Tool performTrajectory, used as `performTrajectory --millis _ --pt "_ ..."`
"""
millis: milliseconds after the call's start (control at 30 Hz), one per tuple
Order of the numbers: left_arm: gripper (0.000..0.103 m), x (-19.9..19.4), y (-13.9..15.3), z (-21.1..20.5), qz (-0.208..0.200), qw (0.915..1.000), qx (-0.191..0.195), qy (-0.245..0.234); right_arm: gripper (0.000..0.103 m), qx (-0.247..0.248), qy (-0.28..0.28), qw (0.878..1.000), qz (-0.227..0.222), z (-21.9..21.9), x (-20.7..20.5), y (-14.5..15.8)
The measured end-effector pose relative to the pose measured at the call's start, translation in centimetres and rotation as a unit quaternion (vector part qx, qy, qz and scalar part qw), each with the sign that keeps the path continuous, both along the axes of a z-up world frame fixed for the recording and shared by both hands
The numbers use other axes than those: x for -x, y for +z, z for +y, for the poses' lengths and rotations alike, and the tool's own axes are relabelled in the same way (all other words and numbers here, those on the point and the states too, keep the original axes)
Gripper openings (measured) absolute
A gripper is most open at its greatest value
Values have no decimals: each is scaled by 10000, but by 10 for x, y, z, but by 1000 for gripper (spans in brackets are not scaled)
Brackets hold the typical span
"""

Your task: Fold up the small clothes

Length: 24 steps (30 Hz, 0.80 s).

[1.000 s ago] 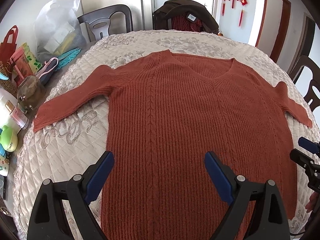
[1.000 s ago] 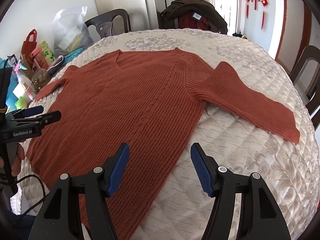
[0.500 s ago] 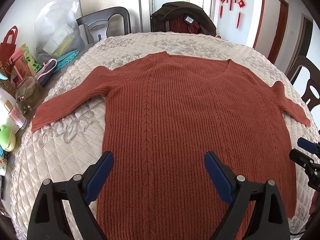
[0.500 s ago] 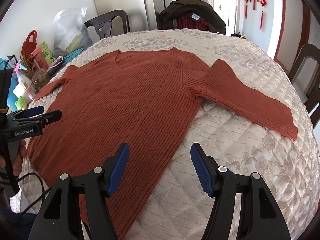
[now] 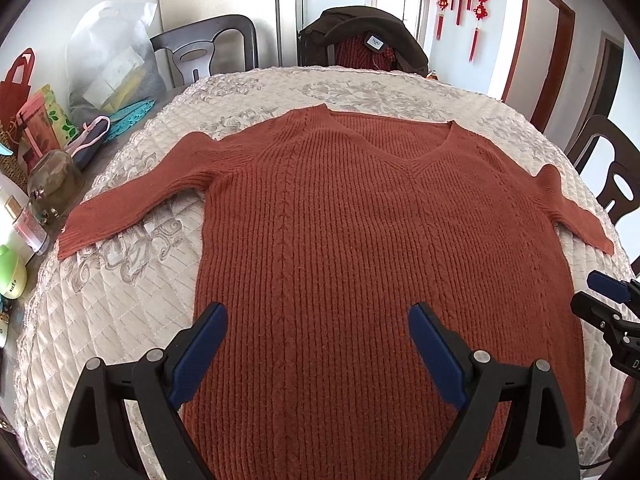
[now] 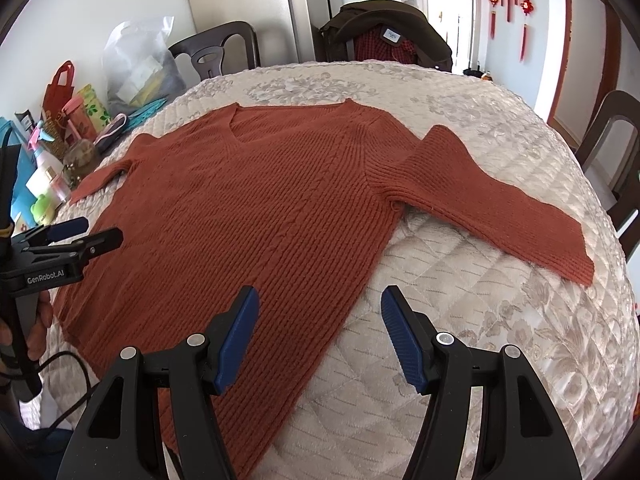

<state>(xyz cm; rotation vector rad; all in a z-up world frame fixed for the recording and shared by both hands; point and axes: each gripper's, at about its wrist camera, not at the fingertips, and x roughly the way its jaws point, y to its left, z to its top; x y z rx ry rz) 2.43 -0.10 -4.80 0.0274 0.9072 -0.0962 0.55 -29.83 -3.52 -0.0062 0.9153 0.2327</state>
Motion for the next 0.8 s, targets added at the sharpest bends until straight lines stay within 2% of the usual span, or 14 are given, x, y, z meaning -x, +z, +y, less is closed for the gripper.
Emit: performTrajectory --millis 800 --pt "93 0 0 1 28 10000 78 8 64 53 37 10000 -15 5 0 2"
